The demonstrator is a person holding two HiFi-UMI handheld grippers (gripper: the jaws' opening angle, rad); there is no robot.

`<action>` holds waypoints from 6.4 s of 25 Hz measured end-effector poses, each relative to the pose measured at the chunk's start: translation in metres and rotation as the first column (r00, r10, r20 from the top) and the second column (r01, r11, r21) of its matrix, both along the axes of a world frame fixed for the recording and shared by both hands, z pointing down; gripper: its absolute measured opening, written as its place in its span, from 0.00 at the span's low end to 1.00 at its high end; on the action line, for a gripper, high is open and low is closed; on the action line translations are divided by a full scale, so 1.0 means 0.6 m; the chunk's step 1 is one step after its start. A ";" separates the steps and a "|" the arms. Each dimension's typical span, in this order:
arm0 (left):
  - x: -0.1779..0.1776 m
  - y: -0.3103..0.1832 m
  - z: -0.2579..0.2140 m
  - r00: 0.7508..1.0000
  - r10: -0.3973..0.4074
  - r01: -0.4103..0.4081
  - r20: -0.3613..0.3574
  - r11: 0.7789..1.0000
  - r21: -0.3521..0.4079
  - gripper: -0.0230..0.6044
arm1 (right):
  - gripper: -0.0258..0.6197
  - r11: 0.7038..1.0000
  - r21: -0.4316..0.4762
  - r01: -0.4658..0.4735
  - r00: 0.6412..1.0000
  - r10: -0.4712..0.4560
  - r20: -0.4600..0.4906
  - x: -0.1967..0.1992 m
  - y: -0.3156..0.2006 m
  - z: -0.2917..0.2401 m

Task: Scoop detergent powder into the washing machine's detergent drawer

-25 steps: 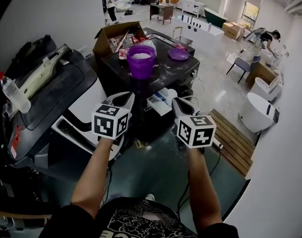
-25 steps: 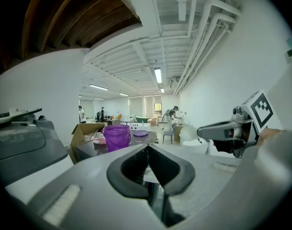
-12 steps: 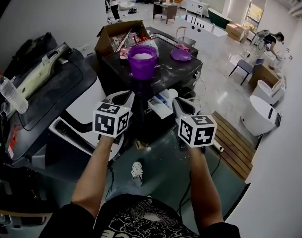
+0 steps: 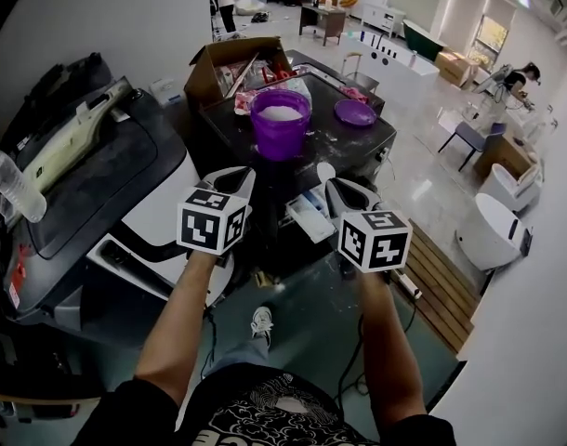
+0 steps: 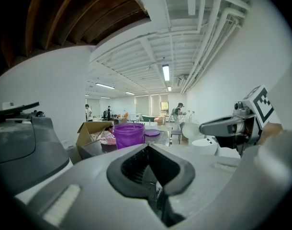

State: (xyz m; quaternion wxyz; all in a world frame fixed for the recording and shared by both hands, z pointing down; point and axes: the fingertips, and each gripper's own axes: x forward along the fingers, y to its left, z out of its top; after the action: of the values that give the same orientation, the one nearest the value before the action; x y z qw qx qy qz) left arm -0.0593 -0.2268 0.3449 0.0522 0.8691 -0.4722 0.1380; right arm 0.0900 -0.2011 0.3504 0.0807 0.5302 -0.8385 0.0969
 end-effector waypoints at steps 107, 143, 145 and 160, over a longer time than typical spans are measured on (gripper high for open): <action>-0.051 -0.412 0.056 0.992 0.125 -0.127 -0.028 0.990 -0.068 0.04 | 0.10 0.647 -0.751 0.131 0.554 -0.676 -0.486 -0.193 -0.483 0.165; -0.062 -0.371 0.048 0.995 -0.098 0.098 -0.003 0.993 -0.071 0.04 | 0.09 0.349 -0.879 0.325 0.665 -0.745 -0.050 -0.229 -0.437 0.129; -0.064 -0.366 0.047 0.994 -0.110 0.109 -0.006 0.992 -0.071 0.04 | 0.09 0.347 -0.876 0.336 0.681 -0.732 -0.029 -0.229 -0.436 0.124; -0.045 -0.343 0.040 0.991 -0.137 0.136 -0.003 0.989 -0.059 0.04 | 0.09 0.353 -0.838 0.415 0.766 -0.633 0.112 -0.217 -0.444 0.074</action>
State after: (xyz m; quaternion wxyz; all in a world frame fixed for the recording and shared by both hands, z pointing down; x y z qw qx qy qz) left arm -0.0862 -0.4325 0.3687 0.0887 0.8333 -0.5262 0.1445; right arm -0.0403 -0.4677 0.3949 0.4428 0.1356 -0.7985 0.3847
